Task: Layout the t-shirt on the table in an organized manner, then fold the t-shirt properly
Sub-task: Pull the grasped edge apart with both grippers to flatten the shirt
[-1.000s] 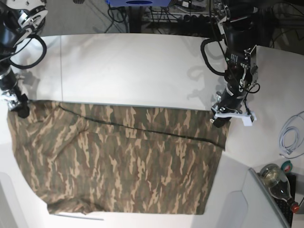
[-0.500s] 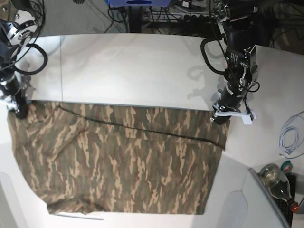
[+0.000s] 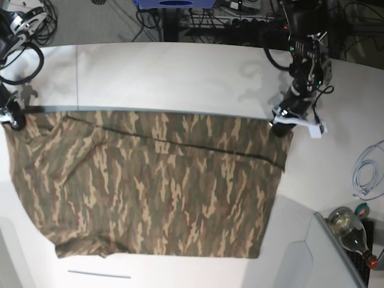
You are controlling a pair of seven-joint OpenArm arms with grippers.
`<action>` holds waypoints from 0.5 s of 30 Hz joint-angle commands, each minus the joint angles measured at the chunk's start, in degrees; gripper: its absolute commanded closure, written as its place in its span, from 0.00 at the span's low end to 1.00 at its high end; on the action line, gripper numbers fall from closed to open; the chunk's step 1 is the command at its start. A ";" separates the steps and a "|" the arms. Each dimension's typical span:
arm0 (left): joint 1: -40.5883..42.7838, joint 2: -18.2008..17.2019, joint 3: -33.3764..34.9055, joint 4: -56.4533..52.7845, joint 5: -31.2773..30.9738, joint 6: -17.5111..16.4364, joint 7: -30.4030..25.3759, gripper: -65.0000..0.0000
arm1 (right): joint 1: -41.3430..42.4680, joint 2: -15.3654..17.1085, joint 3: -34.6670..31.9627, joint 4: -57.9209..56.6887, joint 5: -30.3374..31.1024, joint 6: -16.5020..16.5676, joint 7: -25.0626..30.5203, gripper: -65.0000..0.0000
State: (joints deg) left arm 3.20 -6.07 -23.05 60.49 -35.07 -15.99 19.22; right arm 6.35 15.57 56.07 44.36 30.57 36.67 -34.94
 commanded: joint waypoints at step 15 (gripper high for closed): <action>15.22 0.66 -9.96 19.12 0.21 0.74 7.55 1.00 | -12.28 -5.07 0.41 20.56 1.21 0.57 -6.78 1.00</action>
State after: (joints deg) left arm 18.39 -4.45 -32.29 78.56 -34.57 -15.99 28.84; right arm -6.26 8.84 56.03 63.90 31.05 37.36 -43.53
